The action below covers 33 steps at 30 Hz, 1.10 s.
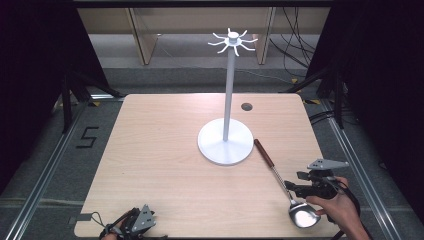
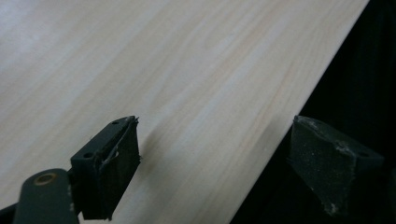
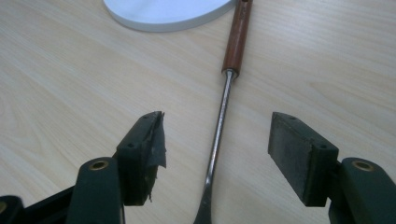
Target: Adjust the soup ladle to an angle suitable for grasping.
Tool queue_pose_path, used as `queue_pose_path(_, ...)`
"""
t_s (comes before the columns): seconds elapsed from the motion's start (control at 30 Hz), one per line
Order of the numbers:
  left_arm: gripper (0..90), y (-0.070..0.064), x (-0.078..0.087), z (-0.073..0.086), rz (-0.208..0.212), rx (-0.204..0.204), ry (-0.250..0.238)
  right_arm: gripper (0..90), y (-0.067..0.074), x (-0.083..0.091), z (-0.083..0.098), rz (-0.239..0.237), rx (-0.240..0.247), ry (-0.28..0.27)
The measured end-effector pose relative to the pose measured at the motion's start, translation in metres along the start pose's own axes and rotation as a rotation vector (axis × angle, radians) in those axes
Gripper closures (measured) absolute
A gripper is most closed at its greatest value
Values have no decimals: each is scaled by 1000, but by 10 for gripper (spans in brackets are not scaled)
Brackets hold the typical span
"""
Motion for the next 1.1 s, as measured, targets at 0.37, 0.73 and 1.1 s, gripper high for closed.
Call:
queue_pose_path(0.37, 156, 7, 6, -3, -30, 9, -34, 367, -1, -1, -5, -8, 28, -20)
queue_pose_path(0.73, 155, 7, 6, -3, -33, 19, -36, 367, 7, -5, -16, -14, -8, -16)
queue_pose_path(1.1, 155, 7, 4, -2, -33, 21, -31, 370, 9, -15, -54, 3, 45, -5)
Point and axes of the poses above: each handheld gripper's, and its own axes: x roughly backward along the jaws, z roughly out of its underside, y roughly to its left, the point moved 4 cm from there along -x, roughly forward along the jaws, and after that the axes turned 6 degrees about -y, right-handed, at the moved point
